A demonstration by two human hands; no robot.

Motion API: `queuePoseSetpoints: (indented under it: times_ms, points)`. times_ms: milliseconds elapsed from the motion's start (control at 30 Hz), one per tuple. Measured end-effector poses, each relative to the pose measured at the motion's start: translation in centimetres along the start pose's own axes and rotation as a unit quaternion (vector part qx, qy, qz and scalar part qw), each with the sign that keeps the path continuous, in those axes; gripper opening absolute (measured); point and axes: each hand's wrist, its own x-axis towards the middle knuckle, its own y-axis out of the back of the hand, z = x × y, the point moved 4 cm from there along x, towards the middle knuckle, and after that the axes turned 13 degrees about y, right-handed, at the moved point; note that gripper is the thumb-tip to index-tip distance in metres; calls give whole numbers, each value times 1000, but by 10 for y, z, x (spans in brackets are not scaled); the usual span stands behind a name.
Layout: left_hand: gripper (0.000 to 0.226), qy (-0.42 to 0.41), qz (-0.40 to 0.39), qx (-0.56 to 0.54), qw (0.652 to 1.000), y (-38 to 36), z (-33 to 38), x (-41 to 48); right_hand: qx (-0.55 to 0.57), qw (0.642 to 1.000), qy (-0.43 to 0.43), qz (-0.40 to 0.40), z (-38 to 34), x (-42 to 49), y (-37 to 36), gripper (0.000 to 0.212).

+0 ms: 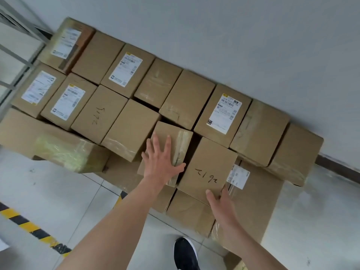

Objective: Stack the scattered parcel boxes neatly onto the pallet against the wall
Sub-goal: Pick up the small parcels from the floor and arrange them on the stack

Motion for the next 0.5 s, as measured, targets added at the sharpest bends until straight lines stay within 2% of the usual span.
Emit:
queuePoseSetpoints:
  times_ms: [167, 267, 367, 500]
  points:
    - [103, -25, 5, 36, 999, -6, 3, 10, 39, 999, 0, -21, 5, -1, 2, 53]
    - [92, -69, 32, 81, 994, -3, 0, 14, 17, 999, 12, -41, -5, 9, -5, 46]
    - [78, -94, 31, 90, 991, 3, -7, 16, 2, 999, 16, -28, -11, 13, -12, 56]
    - [72, -85, 22, 74, 993, 7, 3, -1, -10, 1000, 23, -16, -11, 11, -10, 72]
